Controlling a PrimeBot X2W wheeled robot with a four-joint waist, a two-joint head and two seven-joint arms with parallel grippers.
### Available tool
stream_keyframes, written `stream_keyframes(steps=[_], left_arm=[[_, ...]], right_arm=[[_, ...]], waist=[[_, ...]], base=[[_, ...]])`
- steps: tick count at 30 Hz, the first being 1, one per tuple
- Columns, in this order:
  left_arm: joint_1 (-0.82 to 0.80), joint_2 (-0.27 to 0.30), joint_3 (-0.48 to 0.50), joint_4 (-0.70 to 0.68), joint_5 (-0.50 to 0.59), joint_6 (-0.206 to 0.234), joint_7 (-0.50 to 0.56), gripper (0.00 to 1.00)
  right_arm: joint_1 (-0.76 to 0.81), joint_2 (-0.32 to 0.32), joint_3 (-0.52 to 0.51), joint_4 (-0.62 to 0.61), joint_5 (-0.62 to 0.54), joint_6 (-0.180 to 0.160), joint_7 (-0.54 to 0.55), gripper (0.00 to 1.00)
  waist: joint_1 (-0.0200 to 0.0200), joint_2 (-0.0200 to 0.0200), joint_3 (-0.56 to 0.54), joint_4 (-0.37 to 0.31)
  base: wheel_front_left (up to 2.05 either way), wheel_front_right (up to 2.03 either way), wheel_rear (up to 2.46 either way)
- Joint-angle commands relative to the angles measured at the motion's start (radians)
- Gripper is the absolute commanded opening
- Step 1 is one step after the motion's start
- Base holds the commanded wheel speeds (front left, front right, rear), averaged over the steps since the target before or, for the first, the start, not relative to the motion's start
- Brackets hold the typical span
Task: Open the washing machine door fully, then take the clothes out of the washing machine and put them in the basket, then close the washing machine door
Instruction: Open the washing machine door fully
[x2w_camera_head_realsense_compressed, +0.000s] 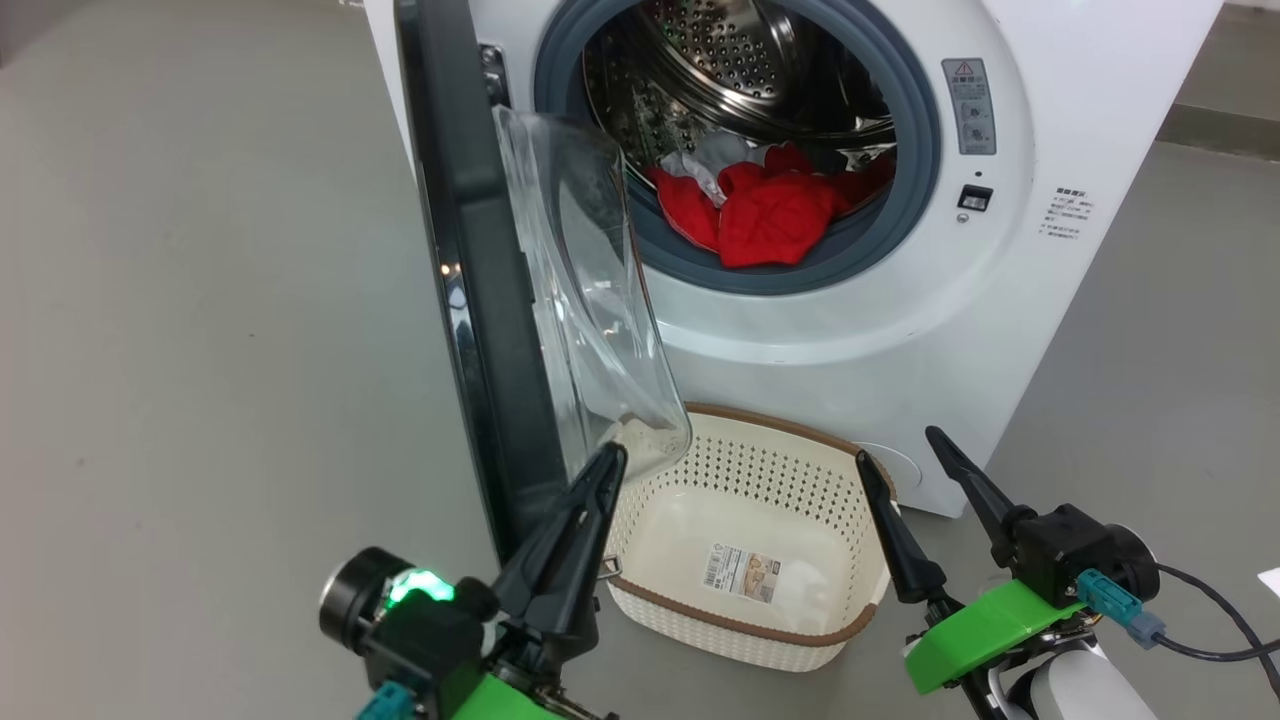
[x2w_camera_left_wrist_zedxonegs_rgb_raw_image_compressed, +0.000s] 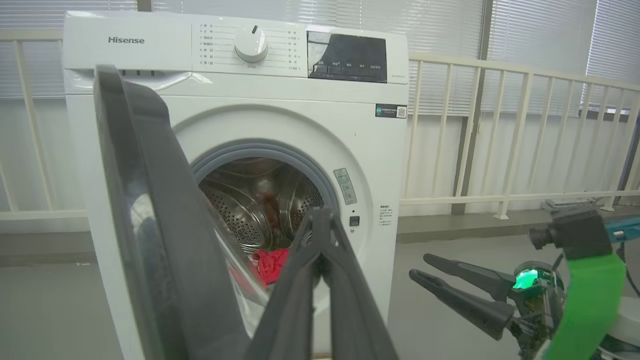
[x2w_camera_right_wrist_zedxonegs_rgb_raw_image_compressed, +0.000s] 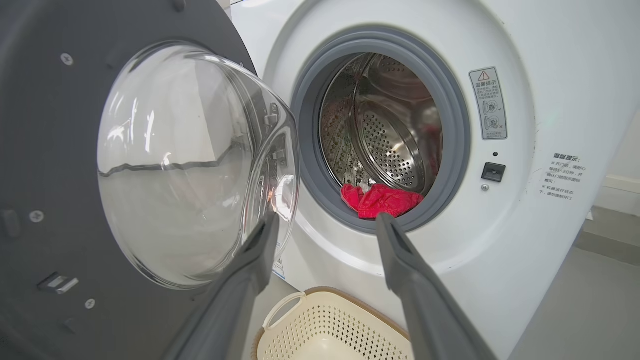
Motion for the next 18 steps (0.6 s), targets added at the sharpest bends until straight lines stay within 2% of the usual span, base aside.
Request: stream_keyframes(steps=[1, 11, 18], left_arm=[[-0.023, 0.008, 0.026, -0.01, -0.013, 0.003, 0.012, 0.0], [-0.023, 0.005, 0.01, 0.094, -0.053, 0.012, 0.073, 0.0], [-0.024, 0.004, 0.027, 0.138, -0.078, 0.049, 0.109, 0.0]], right_arm=[[-0.038, 0.003, 0.026, -0.021, 0.01, 0.004, -0.006, 1.0], [-0.035, 0.003, 0.026, -0.015, 0.013, 0.004, -0.006, 1.0], [-0.036, 0.003, 0.037, -0.006, 0.016, 0.004, -0.006, 1.0]], waist=[[0.0, 0.0, 0.001, -0.002], [0.0, 0.0, 0.008, -0.002], [0.0, 0.0, 0.013, 0.005]], base=[[0.0, 0.0, 0.0], [0.0, 0.0, 0.0], [0.0, 0.0, 0.0]])
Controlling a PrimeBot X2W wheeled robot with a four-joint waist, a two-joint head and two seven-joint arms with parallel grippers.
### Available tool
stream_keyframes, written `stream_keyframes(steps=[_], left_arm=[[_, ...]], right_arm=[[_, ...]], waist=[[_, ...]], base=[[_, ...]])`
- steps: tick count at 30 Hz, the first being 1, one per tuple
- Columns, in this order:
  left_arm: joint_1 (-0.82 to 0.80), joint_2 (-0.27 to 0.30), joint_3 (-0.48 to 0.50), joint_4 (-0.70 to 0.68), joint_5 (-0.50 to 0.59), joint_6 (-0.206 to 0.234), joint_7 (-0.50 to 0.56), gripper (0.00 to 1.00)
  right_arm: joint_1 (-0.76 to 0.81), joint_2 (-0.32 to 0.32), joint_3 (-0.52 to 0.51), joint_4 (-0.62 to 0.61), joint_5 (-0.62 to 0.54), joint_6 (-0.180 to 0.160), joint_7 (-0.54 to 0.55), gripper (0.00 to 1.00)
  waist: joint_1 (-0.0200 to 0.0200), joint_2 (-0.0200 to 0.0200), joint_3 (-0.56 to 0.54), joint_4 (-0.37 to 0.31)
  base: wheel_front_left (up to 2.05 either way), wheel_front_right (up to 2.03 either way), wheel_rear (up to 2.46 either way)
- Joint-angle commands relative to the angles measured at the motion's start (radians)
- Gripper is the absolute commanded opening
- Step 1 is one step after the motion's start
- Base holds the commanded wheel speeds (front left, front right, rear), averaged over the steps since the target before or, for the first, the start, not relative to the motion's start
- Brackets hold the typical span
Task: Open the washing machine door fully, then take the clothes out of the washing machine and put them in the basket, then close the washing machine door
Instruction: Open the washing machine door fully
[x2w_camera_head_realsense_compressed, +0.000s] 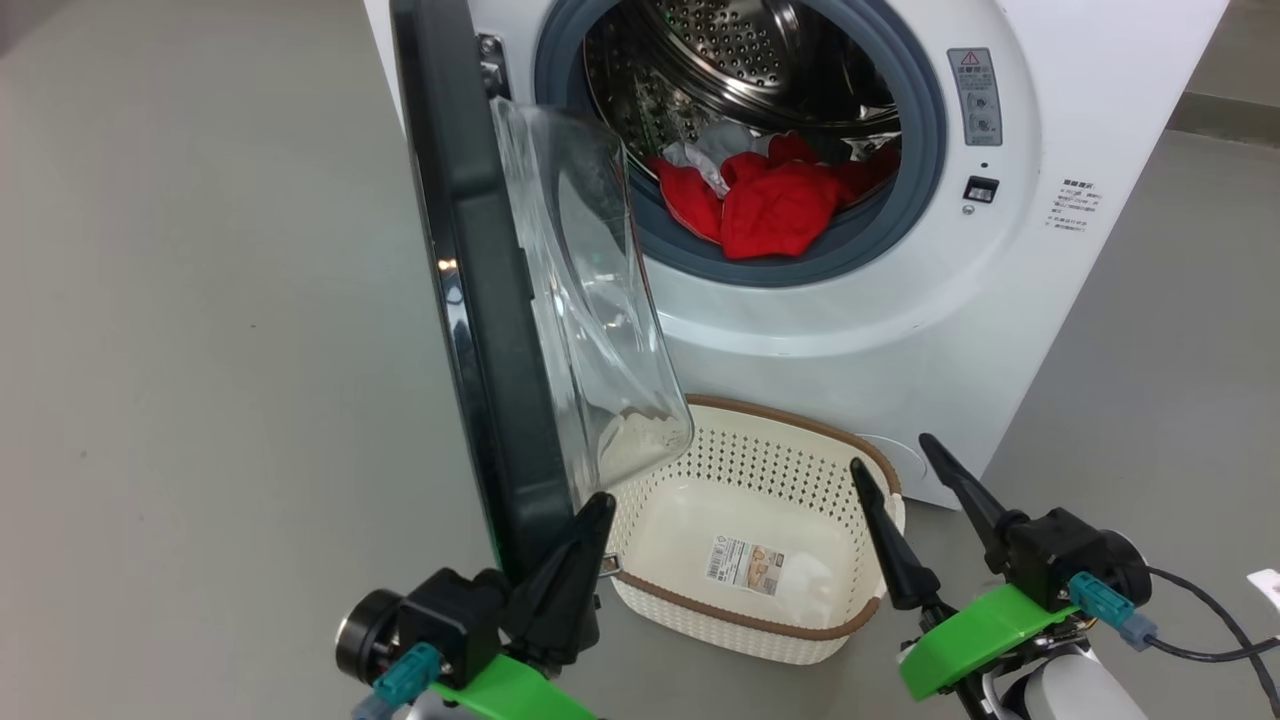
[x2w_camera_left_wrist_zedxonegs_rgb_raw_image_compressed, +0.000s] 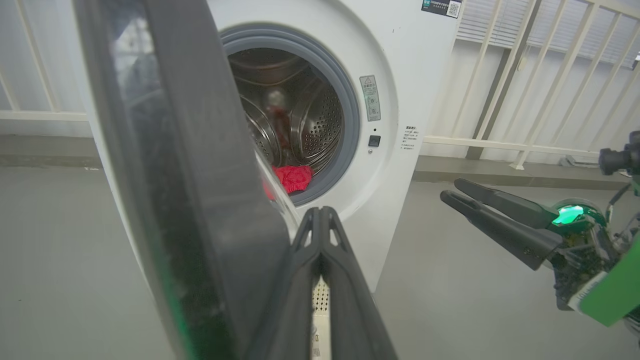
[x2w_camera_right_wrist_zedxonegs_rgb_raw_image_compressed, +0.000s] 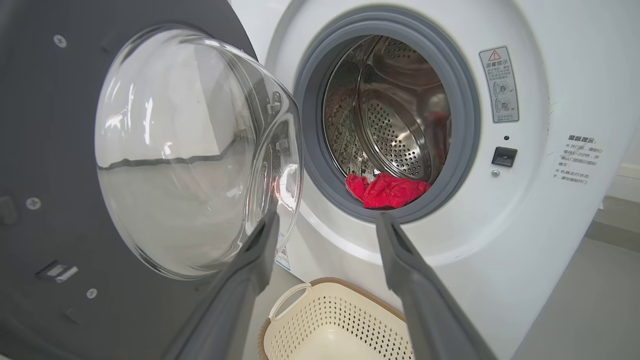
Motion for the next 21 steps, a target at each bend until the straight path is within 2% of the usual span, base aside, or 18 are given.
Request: stream_keyframes(steps=[1, 21], left_arm=[[-0.024, 0.005, 0.041, -0.014, -0.012, 0.013, 0.007, 0.0], [0.029, 0.047, 0.185, -0.033, -0.05, 0.135, -0.027, 0.0]], right_arm=[[-0.037, 0.003, 0.031, -0.017, 0.007, 0.004, -0.006, 1.0], [-0.046, 0.003, 0.049, 0.01, 0.003, 0.004, -0.006, 1.0]], waist=[[0.0, 0.0, 0.001, 0.001], [0.0, 0.0, 0.003, 0.039]], base=[[0.0, 0.0, 0.0], [0.0, 0.0, 0.0]])
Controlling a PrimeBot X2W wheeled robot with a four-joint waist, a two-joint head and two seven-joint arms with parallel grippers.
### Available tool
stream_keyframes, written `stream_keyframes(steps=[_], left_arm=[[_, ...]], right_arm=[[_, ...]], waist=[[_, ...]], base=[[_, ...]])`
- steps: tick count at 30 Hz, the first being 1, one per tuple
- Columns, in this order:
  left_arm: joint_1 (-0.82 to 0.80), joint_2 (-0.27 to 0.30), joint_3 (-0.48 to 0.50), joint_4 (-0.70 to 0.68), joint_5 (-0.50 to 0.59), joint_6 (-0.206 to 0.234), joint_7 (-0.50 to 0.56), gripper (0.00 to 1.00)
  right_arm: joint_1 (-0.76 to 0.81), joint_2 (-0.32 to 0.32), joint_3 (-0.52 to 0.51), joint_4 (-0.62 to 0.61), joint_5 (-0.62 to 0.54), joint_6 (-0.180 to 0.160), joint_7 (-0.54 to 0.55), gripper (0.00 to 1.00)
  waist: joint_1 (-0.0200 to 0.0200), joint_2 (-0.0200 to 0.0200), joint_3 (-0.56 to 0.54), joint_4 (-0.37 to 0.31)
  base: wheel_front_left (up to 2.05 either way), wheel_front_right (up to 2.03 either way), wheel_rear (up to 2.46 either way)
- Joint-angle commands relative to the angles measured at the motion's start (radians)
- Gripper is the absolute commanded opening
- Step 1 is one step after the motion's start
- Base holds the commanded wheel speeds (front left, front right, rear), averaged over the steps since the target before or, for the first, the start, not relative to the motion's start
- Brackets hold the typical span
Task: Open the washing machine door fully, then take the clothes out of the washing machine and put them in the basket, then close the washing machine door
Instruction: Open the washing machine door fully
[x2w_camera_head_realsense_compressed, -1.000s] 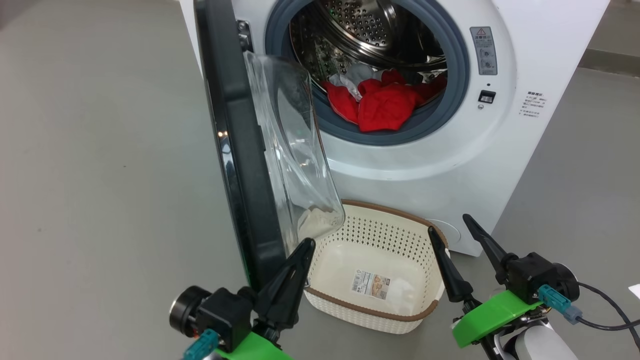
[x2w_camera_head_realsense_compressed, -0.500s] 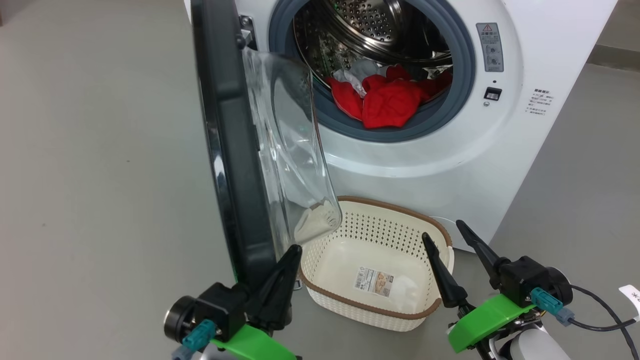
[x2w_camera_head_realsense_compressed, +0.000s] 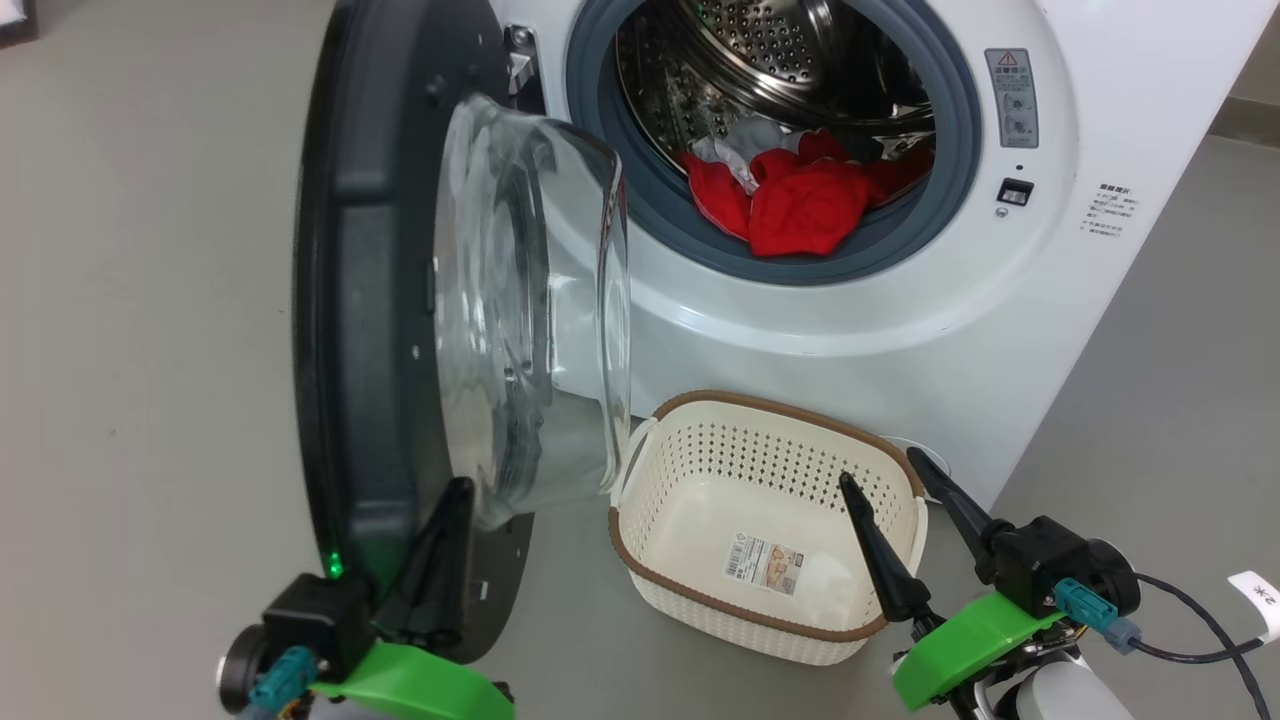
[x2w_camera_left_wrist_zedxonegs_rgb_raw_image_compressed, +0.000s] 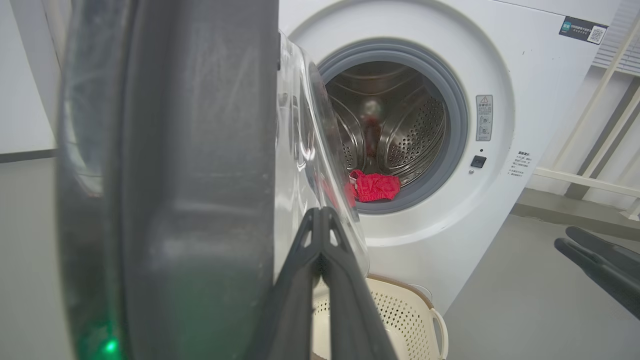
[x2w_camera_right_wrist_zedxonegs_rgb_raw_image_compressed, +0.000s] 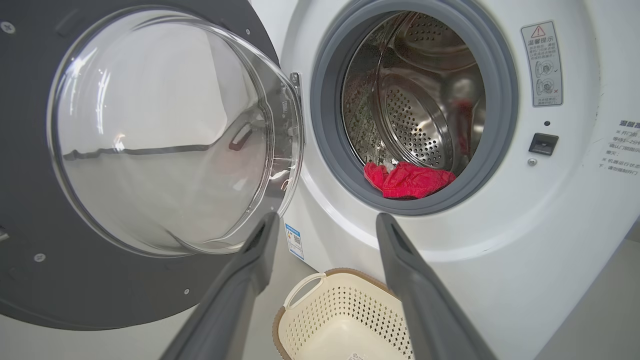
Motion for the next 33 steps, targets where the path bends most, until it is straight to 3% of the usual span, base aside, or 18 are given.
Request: stream_keyframes(steps=[1, 23, 33], left_arm=[[-0.011, 0.024, 0.053, -0.025, -0.008, 0.016, -0.008, 0.0], [-0.003, 0.097, 0.253, 0.014, -0.054, 0.133, -0.075, 0.0], [-0.017, 0.114, 0.331, 0.068, -0.104, 0.137, -0.124, 0.0]], right_arm=[[-0.045, 0.003, 0.024, -0.02, 0.002, 0.004, -0.006, 1.0], [-0.053, 0.003, 0.026, -0.015, -0.032, 0.004, -0.006, 1.0], [-0.059, 0.003, 0.011, -0.018, -0.063, 0.004, -0.006, 1.0]], waist=[[0.0, 0.0, 0.001, 0.002], [0.0, 0.0, 0.042, -0.007], [0.0, 0.0, 0.082, -0.004]], base=[[0.0, 0.0, 0.0], [0.0, 0.0, 0.0], [0.0, 0.0, 0.0]])
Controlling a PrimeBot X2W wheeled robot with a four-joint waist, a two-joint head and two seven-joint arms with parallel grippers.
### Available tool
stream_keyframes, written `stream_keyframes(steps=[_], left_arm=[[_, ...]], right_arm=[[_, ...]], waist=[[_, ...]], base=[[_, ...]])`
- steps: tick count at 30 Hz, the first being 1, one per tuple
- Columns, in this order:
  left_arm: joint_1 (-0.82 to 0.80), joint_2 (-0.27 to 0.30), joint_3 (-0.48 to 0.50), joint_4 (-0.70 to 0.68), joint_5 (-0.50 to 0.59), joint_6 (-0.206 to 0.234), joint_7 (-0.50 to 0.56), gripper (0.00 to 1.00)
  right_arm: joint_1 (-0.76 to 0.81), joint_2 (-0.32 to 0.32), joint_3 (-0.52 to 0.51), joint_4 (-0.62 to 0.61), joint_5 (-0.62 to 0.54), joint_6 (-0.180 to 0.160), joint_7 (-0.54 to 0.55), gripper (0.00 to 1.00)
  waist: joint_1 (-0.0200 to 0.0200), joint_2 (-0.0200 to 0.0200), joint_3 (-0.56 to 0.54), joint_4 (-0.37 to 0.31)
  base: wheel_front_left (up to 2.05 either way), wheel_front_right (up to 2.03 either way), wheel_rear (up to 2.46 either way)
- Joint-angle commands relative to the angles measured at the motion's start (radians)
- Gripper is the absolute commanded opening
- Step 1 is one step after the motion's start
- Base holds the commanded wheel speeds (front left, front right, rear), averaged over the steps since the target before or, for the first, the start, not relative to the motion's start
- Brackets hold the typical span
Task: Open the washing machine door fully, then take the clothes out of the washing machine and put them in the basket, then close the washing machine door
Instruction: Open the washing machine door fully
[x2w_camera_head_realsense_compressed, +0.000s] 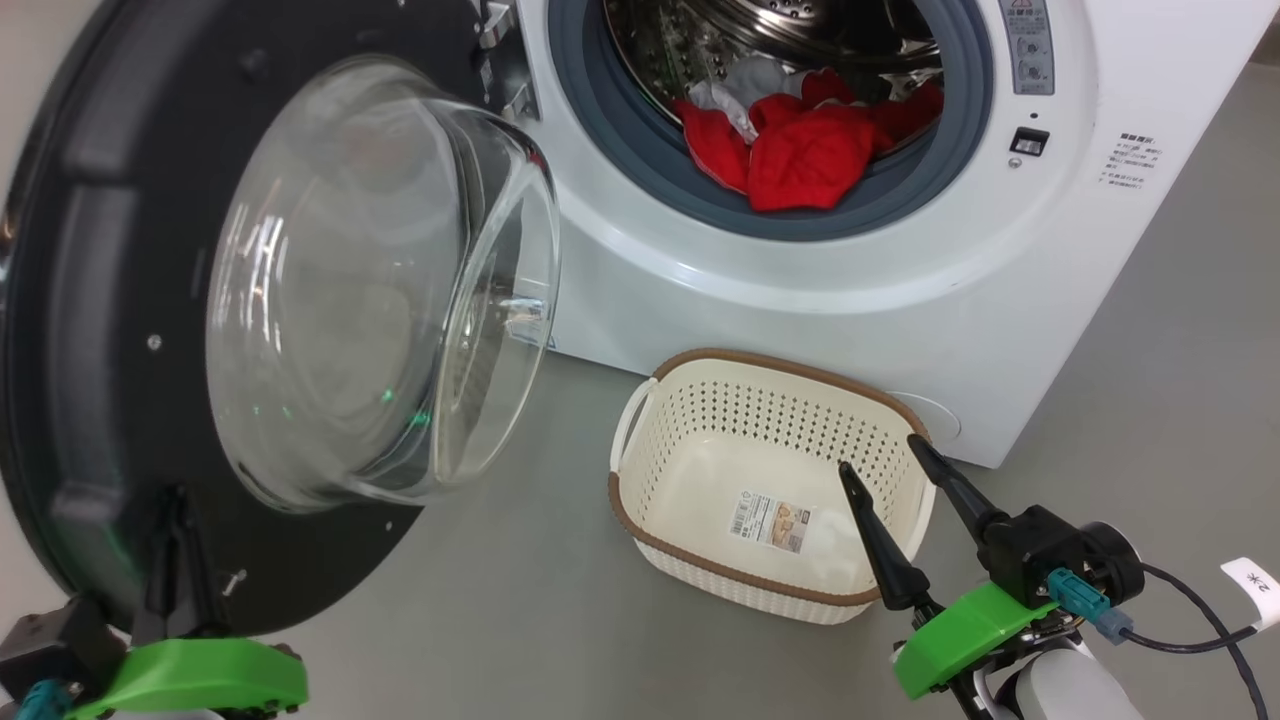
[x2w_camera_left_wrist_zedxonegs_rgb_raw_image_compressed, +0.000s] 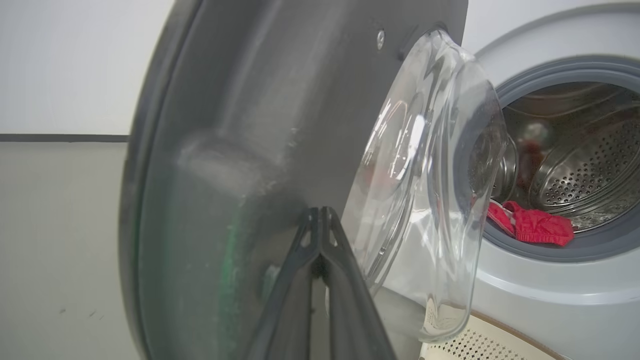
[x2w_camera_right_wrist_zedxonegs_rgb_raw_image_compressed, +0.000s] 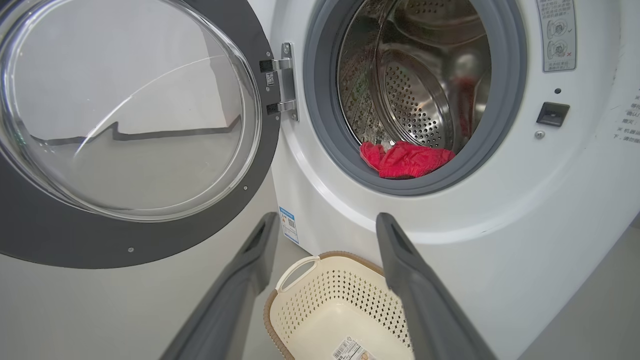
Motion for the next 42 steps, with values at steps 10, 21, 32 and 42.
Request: stream_keyframes(steps=[10, 21, 32, 42], left_arm=[[-0.075, 0.06, 0.123, 0.051, -0.041, 0.001, -0.046, 0.0], [-0.143, 0.085, 0.156, 0.11, -0.01, 0.004, -0.06, 0.0], [-0.175, 0.081, 0.22, 0.136, 0.007, -0.006, -0.062, 0.0], [-0.226, 0.108, 0.265, 0.223, 0.024, -0.011, -0.062, 0.0]], right_arm=[[-0.041, 0.004, 0.03, -0.019, -0.031, 0.004, -0.006, 1.0], [-0.052, 0.001, 0.042, -0.026, -0.051, 0.004, -0.006, 1.0], [-0.062, -0.014, 0.06, -0.042, -0.048, 0.004, -0.006, 1.0], [-0.077, -0.03, 0.065, -0.051, -0.046, 0.004, -0.006, 1.0]], waist=[[0.0, 0.0, 0.031, 0.002], [0.0, 0.0, 0.056, -0.002], [0.0, 0.0, 0.08, -0.012], [0.0, 0.0, 0.1, -0.019]], base=[[0.0, 0.0, 0.0], [0.0, 0.0, 0.0], [0.0, 0.0, 0.0], [0.0, 0.0, 0.0]])
